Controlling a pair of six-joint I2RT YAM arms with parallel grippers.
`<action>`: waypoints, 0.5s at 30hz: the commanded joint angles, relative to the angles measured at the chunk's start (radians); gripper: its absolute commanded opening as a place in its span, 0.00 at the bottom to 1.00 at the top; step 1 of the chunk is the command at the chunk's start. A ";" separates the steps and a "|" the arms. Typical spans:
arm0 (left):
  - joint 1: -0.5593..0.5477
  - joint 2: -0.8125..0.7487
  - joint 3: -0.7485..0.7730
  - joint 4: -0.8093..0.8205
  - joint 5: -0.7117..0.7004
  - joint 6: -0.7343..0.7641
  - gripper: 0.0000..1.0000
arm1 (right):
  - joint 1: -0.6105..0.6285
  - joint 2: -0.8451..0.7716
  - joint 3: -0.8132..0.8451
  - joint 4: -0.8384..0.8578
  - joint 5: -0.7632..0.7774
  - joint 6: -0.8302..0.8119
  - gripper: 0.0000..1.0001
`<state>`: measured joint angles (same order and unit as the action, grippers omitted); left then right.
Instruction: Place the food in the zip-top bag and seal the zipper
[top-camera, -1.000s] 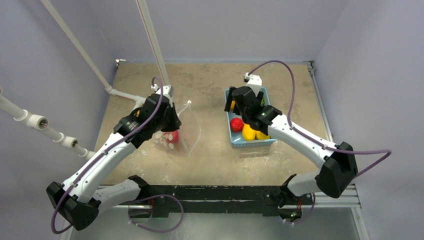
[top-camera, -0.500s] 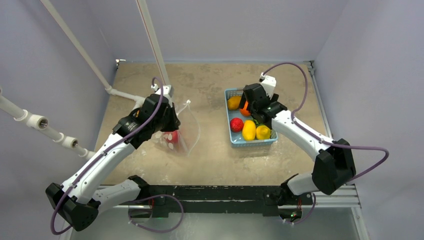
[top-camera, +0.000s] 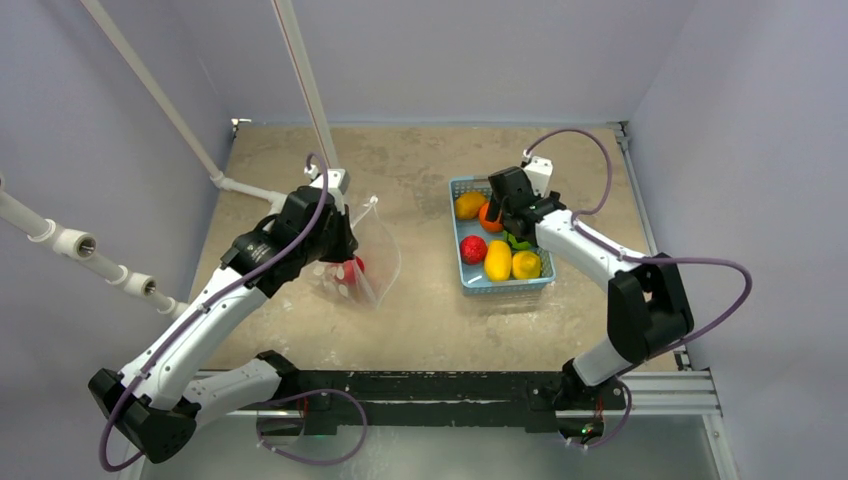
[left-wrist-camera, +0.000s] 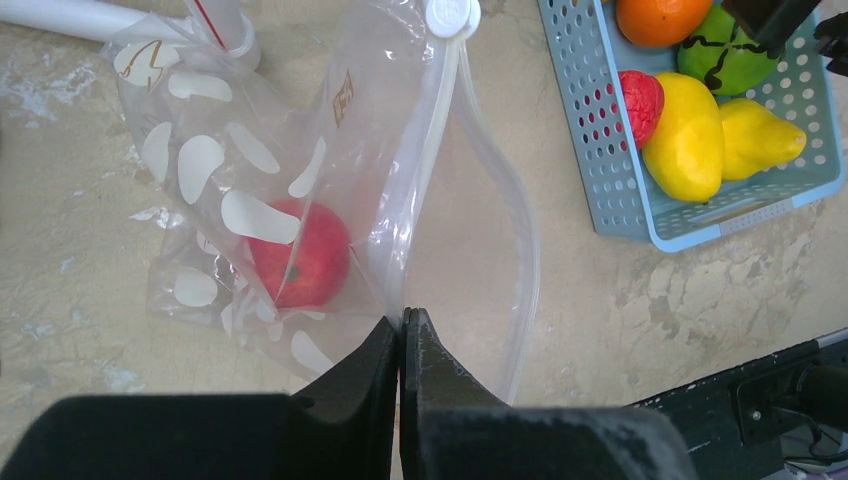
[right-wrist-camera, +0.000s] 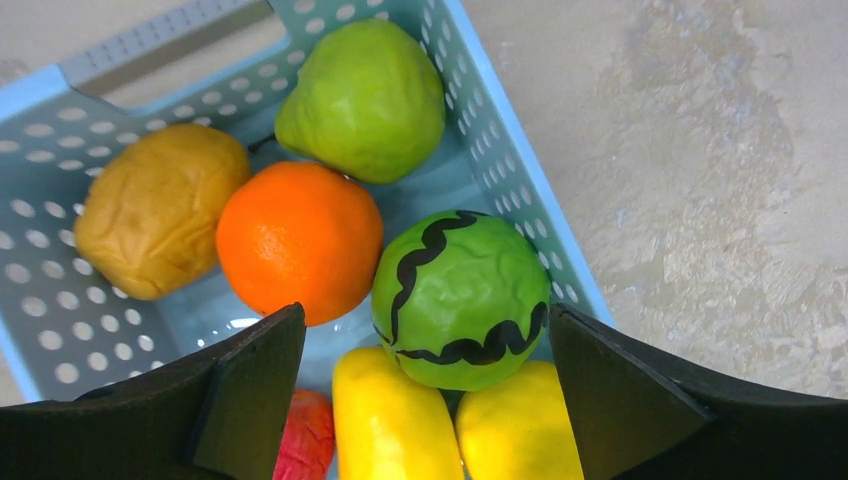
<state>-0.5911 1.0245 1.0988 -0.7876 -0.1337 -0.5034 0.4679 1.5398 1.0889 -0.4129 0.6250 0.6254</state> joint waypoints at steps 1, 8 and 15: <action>0.000 -0.016 0.052 -0.002 0.022 0.054 0.00 | -0.003 0.042 0.013 -0.014 -0.022 -0.022 0.93; 0.001 -0.026 0.039 0.003 0.042 0.067 0.00 | -0.016 0.086 0.014 -0.025 0.001 -0.014 0.92; 0.001 -0.028 0.029 0.011 0.055 0.071 0.00 | -0.028 0.141 0.013 -0.027 0.032 -0.003 0.91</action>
<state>-0.5911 1.0149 1.1076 -0.7952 -0.0990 -0.4519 0.4484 1.6566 1.0889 -0.4347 0.6159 0.6163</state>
